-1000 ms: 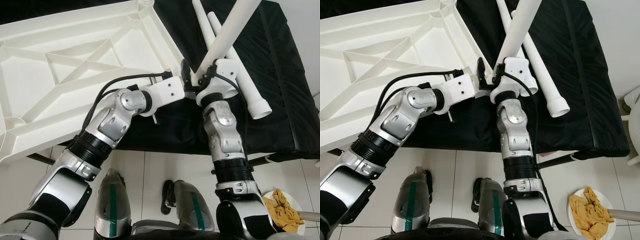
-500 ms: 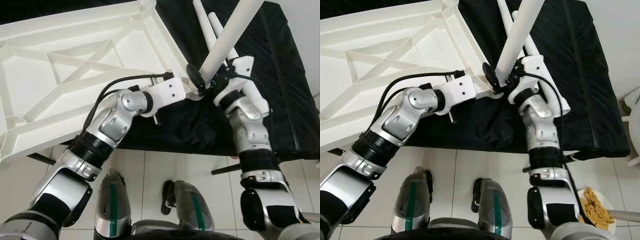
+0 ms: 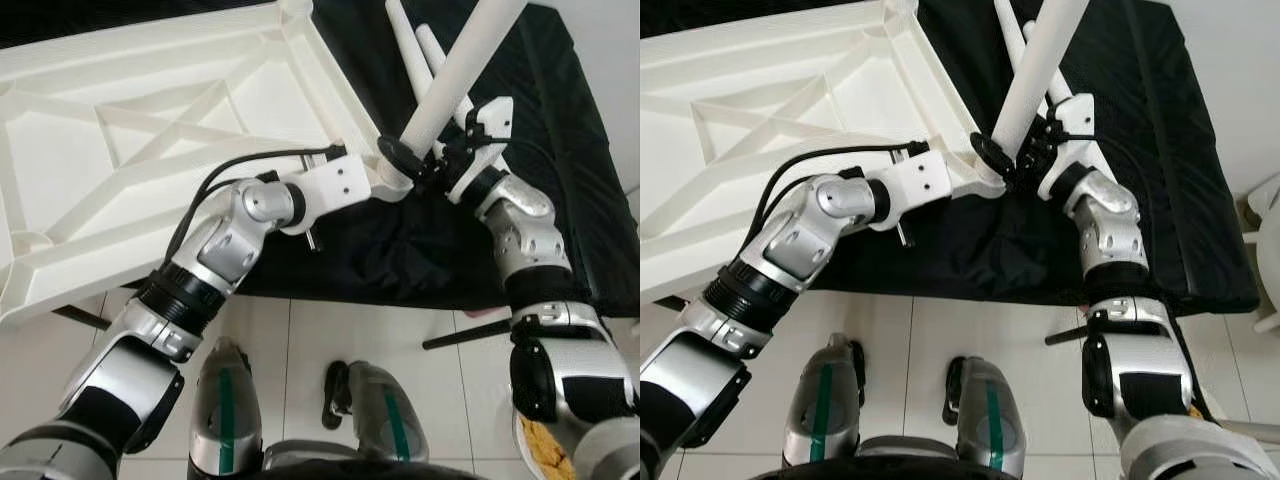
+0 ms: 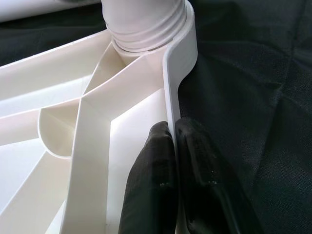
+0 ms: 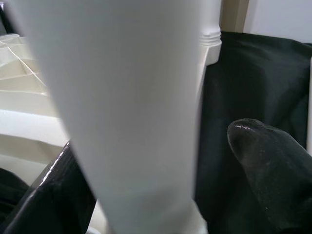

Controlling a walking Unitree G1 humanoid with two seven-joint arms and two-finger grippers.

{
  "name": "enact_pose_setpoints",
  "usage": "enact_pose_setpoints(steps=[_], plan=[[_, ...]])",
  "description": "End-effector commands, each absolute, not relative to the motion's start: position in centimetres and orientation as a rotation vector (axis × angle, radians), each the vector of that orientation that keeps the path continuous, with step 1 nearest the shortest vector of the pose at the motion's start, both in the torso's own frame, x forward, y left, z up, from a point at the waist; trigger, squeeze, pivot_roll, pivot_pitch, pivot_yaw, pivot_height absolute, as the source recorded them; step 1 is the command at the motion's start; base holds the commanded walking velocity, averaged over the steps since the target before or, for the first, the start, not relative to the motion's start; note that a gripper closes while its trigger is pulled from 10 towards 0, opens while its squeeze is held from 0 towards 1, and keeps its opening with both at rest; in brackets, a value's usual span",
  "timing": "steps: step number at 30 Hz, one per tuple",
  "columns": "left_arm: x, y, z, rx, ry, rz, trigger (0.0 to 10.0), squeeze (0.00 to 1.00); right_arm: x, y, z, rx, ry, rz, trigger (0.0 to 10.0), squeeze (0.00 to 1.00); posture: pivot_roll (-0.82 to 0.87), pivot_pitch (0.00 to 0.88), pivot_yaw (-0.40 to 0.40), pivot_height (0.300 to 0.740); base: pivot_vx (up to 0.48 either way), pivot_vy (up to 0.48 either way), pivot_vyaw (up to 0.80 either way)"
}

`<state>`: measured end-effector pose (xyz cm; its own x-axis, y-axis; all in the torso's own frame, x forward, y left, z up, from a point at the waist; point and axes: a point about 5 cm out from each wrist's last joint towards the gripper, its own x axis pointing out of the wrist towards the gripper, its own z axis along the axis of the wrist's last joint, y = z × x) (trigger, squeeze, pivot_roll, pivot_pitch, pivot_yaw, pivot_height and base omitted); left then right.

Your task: Building children table

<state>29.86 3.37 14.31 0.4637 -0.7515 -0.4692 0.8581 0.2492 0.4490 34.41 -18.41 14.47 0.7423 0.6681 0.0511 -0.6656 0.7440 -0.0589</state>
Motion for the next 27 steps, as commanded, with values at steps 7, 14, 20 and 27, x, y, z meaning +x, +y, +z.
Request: enact_pose_setpoints(steps=[7,14,20,27], plan=[[30.02,2.65,15.88,0.756,0.083,-1.119,10.0,0.0,34.81,-19.23,14.58,-0.067,-0.056,0.765,10.0,0.0,0.06,0.027,-0.061,0.74,0.0,0.0,0.0],[29.97,2.52,15.99,0.754,0.08,-1.123,10.0,0.0,34.67,-19.24,14.06,-0.084,-0.045,0.8,0.0,0.0,0.06,0.029,-0.062,0.74,0.0,0.0,0.0],[29.96,2.6,15.92,0.754,0.083,-1.12,10.0,0.0,34.49,-19.02,13.78,-0.092,-0.047,0.81,0.0,0.0,0.06,0.033,-0.065,0.74,0.0,0.0,0.0],[29.85,2.61,15.89,0.752,0.084,-1.122,10.0,0.0,34.57,-18.46,14.07,-0.072,-0.068,0.789,10.0,0.0,0.06,0.038,-0.07,0.74,0.0,0.0,0.0]])
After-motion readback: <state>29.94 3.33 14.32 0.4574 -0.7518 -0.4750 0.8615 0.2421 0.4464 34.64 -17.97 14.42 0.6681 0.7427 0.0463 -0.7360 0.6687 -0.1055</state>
